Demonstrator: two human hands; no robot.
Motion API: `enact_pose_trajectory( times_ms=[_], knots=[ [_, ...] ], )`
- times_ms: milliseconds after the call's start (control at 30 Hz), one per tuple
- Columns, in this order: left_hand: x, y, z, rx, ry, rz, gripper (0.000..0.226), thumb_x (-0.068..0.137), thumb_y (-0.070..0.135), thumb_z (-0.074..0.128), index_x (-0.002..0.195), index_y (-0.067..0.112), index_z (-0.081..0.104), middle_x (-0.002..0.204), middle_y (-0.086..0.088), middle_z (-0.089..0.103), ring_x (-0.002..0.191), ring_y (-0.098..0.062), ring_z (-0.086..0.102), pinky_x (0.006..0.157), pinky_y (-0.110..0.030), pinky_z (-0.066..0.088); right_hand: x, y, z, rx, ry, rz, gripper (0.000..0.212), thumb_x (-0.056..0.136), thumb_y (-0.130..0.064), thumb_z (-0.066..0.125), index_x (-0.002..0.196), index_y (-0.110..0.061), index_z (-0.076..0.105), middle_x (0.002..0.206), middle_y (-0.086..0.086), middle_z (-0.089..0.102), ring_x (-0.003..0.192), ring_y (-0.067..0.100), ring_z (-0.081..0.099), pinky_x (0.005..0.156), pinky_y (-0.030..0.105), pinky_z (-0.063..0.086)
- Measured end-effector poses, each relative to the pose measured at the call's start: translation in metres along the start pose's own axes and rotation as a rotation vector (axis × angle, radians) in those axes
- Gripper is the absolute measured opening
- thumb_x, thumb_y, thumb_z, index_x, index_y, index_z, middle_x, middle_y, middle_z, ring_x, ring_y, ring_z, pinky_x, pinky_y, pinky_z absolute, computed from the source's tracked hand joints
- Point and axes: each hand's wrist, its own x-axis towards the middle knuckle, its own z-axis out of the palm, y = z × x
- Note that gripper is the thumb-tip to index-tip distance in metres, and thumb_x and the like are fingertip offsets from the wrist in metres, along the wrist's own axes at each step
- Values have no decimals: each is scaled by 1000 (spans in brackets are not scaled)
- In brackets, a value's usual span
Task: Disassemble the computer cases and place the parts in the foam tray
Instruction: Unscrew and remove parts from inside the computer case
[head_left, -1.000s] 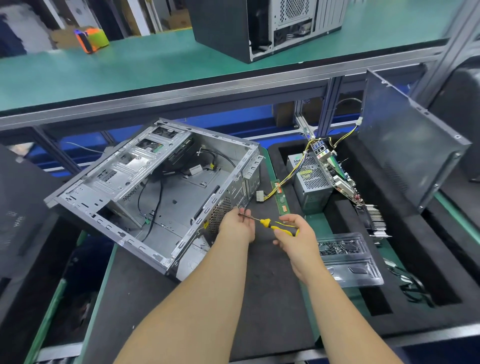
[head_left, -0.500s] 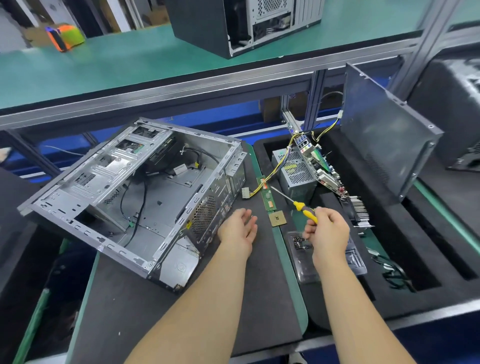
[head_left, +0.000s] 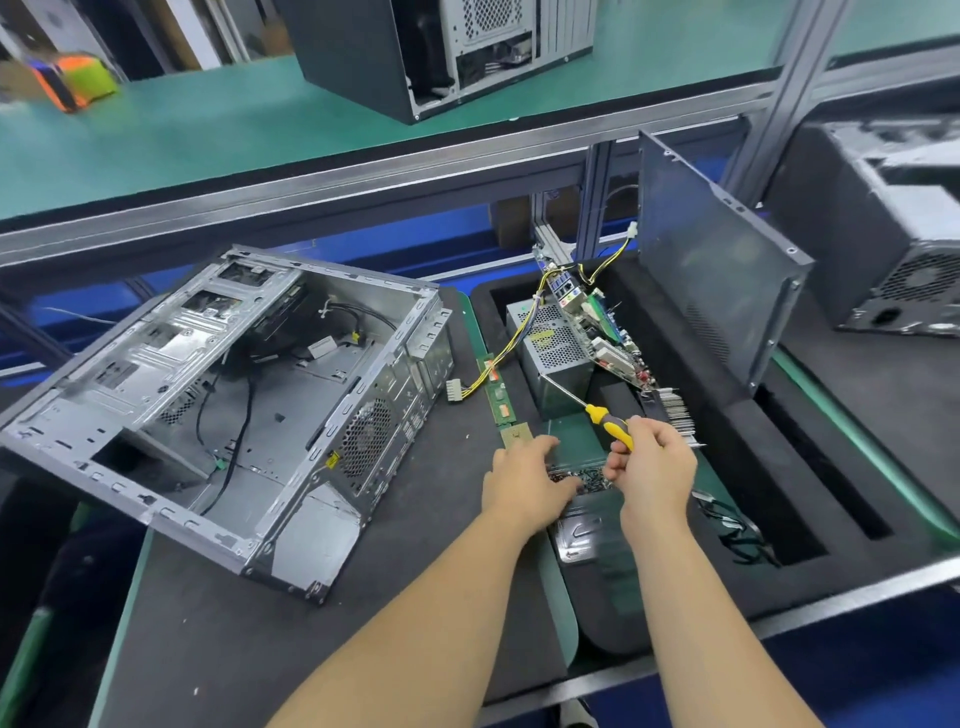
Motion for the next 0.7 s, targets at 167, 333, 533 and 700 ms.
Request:
enact_pose_trajectory(
  times_ms=[167,333,533,700],
  knots=[
    [-1,5,-56,111,357,173,50,91,28,58,141,27,53,139,0,53,131,-27,42,105,-42,38,-4,7,10,-22,-66,50,14,100,-18,55,95,-9,64,68,10,59,48,15,48,46,29,41],
    [-6,-20,-157,447,605,216,72,84,37,64,150,28,38,147,-1,46,136,-29,38,108,-46,30,-23,21,41,-20,-176,99,15,101,-18,55,93,-8,64,68,9,57,50,15,47,45,29,41],
    [-31,-83,-198,297,83,-149,78,88,54,66,148,20,30,142,-6,55,128,-32,55,103,-47,46,-45,28,76,28,-204,106,14,99,-17,57,94,-6,64,64,9,55,48,16,45,43,27,39],
    [-44,-96,-176,350,171,-53,66,92,16,57,148,21,24,134,-13,57,105,-40,63,86,-51,54,-59,30,95,85,-222,34,13,96,-17,58,93,-6,64,66,10,57,46,16,45,43,28,38]
  ],
)
